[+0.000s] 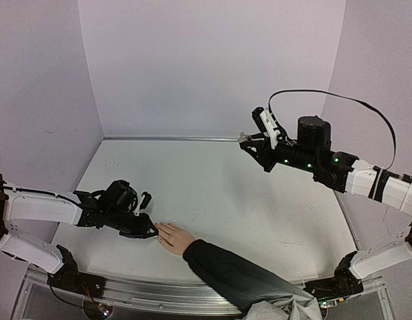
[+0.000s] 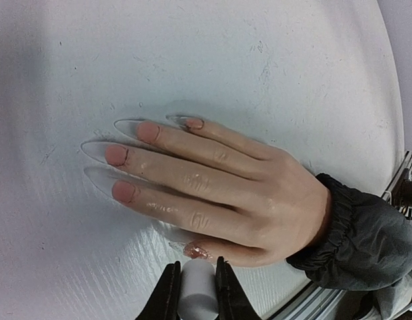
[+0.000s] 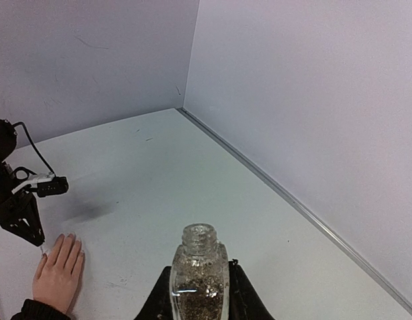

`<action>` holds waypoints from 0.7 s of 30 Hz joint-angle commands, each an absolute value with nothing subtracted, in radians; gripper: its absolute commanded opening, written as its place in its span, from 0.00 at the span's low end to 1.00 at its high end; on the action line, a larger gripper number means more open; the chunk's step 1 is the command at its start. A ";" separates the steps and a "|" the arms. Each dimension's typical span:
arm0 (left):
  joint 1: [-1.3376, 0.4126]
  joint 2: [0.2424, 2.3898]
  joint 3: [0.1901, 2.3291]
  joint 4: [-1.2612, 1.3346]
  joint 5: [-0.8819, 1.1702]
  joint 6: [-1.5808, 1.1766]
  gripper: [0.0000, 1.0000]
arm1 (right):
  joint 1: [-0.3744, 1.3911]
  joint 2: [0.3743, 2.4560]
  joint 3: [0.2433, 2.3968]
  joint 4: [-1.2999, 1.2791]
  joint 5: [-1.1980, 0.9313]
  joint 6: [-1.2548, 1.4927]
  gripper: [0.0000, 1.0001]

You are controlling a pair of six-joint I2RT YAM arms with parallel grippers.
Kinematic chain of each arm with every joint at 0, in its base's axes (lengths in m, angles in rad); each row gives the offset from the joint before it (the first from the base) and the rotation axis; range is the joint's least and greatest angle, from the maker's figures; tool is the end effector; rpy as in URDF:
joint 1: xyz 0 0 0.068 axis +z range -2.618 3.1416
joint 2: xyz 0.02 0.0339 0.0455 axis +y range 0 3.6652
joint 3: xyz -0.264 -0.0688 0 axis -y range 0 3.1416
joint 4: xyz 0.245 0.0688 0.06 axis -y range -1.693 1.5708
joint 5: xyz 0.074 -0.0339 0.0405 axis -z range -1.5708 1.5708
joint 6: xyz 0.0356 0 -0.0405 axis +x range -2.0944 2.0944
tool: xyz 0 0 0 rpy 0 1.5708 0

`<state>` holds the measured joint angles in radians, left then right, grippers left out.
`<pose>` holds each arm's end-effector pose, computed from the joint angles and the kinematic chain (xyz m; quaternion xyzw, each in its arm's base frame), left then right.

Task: Paint the nails

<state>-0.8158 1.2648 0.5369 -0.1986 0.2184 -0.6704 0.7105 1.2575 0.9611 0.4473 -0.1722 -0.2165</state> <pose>0.1511 -0.1718 0.1601 0.1029 0.9379 -0.2891 0.1618 0.2222 0.1992 0.3669 -0.3487 0.5517 0.2391 0.7189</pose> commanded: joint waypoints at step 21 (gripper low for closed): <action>-0.821 1.282 0.571 -0.140 0.169 -0.665 0.00 | 0.716 1.250 0.981 0.511 -0.181 -0.219 0.00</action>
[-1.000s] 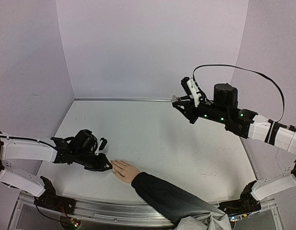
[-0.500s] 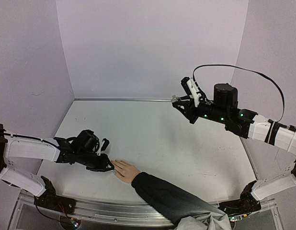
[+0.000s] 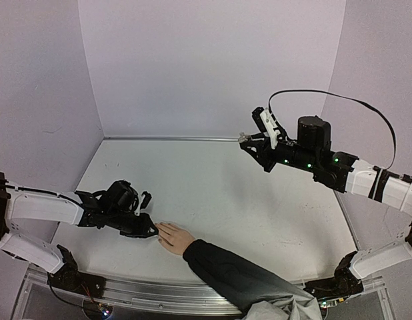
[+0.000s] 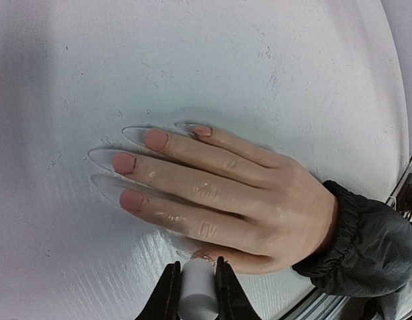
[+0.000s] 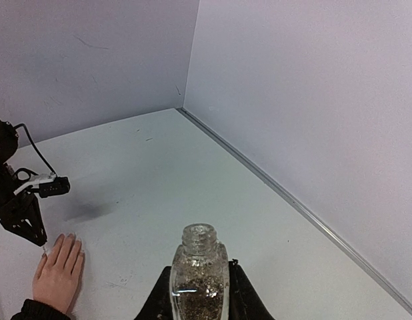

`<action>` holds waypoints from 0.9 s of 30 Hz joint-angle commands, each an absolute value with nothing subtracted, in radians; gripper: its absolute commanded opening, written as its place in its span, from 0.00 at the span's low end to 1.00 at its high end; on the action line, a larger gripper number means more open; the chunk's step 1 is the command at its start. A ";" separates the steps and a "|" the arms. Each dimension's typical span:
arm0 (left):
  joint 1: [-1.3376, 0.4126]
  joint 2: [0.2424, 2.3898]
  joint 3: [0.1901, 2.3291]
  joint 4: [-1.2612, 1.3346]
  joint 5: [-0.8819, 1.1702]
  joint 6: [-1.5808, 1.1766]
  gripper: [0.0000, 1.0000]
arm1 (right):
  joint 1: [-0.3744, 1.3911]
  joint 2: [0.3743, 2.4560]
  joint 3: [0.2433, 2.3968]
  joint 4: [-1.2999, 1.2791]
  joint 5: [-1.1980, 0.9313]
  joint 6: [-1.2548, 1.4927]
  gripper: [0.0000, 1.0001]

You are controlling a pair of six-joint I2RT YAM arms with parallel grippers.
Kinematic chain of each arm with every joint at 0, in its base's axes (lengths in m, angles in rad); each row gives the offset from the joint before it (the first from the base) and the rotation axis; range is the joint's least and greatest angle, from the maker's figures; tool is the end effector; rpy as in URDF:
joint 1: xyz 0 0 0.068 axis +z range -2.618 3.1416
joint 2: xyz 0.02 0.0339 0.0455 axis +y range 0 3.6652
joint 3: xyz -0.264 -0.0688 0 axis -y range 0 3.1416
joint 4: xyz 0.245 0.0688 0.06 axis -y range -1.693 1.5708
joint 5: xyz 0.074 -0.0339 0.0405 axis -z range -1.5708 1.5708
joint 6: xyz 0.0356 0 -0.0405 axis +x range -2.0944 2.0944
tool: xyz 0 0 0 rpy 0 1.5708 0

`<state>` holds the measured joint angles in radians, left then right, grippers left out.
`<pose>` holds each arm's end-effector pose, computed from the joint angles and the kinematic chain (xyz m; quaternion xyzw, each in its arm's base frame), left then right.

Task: Paint the nails

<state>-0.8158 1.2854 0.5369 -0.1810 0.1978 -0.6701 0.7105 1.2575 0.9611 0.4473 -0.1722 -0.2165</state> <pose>0.1533 -0.1732 0.1568 0.0998 0.9396 -0.2812 0.1676 0.2222 0.1992 0.3669 -0.3487 0.5517 0.2391 0.7189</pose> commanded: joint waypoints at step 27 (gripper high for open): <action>-0.819 1.224 0.533 -0.151 0.090 -0.675 0.00 | 0.716 1.263 0.989 0.510 -0.178 -0.219 0.00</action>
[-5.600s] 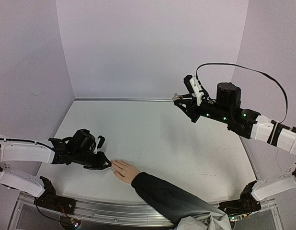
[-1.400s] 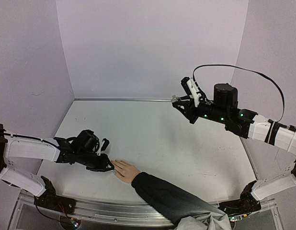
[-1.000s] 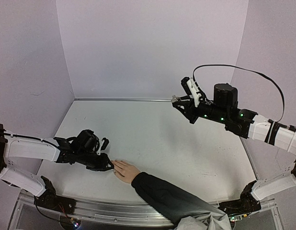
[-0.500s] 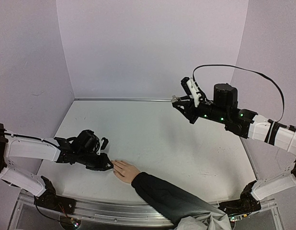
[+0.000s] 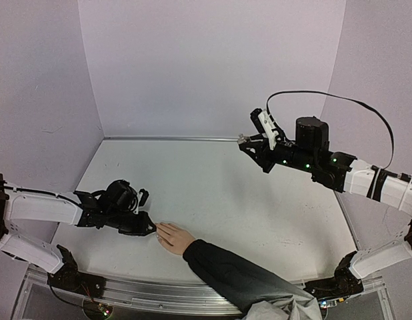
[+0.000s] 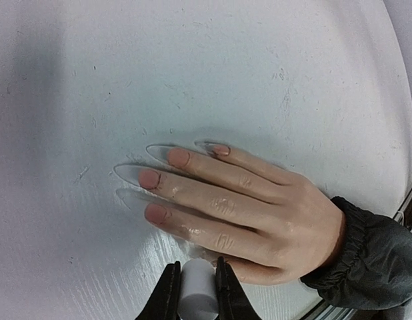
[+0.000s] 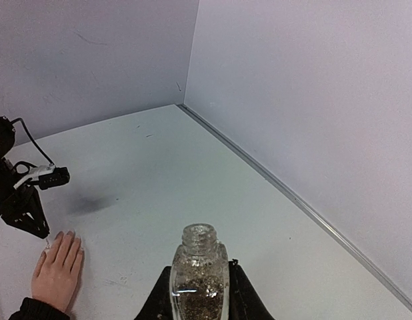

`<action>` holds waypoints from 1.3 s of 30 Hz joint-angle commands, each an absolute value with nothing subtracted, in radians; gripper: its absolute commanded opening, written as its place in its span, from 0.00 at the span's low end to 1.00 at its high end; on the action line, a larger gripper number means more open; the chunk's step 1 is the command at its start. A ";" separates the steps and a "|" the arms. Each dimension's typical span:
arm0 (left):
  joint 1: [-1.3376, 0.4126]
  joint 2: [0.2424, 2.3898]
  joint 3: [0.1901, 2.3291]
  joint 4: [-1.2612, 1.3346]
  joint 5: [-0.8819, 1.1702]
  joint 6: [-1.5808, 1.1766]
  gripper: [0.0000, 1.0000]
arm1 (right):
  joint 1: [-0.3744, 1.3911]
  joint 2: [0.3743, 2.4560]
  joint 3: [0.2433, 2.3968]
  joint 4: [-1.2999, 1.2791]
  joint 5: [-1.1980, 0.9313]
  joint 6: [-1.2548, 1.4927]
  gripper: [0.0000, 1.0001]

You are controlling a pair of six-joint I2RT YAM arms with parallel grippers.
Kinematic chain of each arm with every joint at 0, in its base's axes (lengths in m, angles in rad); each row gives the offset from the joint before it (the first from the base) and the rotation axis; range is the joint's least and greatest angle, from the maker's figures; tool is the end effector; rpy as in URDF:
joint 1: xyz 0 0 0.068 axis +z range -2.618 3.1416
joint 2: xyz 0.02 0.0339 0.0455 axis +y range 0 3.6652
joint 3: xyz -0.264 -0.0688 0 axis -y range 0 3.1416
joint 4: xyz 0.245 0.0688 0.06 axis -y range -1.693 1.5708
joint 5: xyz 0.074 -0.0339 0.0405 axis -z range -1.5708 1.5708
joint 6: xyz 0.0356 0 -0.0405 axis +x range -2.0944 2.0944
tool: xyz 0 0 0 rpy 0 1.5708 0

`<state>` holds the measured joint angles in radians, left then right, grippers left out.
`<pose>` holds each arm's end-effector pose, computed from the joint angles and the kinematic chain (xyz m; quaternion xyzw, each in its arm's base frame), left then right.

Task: Paint the nails

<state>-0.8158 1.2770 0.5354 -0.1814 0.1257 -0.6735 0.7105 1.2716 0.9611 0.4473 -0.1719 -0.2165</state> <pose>0.1548 -0.1711 0.1578 0.0872 0.9423 -0.2590 0.1932 0.2248 0.2015 0.3629 -0.3506 0.5567 0.2383 0.7144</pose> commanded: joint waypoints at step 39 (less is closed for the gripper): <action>-0.830 1.275 0.542 -0.137 0.200 -0.687 0.00 | 0.716 1.247 0.980 0.511 -0.181 -0.218 0.00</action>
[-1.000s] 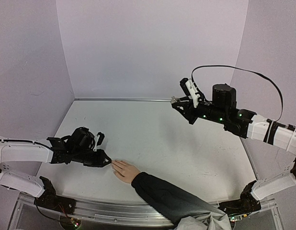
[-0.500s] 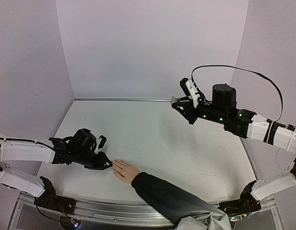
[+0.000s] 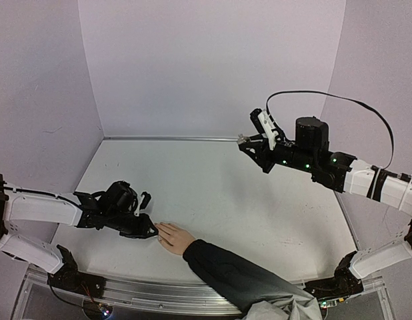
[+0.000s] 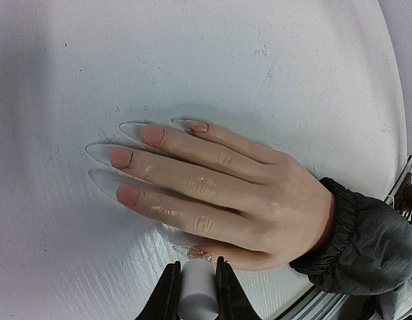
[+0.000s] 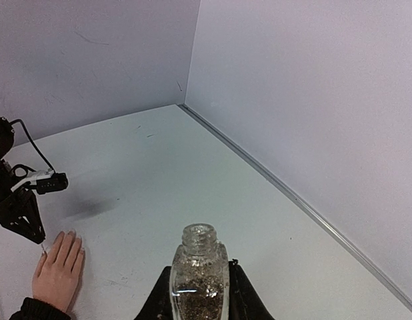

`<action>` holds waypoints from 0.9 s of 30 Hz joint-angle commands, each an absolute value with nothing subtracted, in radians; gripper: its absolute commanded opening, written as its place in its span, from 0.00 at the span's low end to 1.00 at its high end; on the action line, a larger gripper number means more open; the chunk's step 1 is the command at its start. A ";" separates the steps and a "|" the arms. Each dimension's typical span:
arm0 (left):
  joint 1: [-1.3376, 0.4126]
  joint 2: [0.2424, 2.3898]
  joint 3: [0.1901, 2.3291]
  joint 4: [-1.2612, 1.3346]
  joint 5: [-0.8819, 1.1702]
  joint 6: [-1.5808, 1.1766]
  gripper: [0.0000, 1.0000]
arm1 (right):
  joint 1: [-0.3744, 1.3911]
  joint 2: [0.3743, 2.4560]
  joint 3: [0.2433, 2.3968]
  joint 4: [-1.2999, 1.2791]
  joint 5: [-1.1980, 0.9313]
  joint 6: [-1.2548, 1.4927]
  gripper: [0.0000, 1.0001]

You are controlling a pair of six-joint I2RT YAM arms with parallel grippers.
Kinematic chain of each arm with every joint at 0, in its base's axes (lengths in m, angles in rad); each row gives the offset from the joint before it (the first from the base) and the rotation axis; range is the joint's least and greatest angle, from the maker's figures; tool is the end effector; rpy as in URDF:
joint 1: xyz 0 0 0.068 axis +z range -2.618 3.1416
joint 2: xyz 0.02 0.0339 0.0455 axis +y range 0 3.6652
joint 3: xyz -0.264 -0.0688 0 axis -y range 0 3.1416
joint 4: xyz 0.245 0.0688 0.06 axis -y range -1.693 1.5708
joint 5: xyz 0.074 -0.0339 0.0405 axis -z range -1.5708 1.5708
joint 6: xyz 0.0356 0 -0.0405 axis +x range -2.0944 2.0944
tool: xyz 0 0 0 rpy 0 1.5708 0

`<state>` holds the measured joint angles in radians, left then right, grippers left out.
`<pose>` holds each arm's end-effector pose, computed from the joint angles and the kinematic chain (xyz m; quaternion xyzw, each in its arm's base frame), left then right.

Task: Paint the nails

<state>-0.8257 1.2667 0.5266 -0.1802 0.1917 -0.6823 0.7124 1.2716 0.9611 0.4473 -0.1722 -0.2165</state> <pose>0.1498 -0.1724 0.1578 0.0981 0.9386 -0.2838 0.1698 0.2245 0.2019 0.3629 -0.3512 0.5563 0.2391 0.7142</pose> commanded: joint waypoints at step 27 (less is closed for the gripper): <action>-0.830 1.299 0.541 -0.130 0.140 -0.690 0.00 | 0.717 1.273 0.992 0.509 -0.180 -0.219 0.00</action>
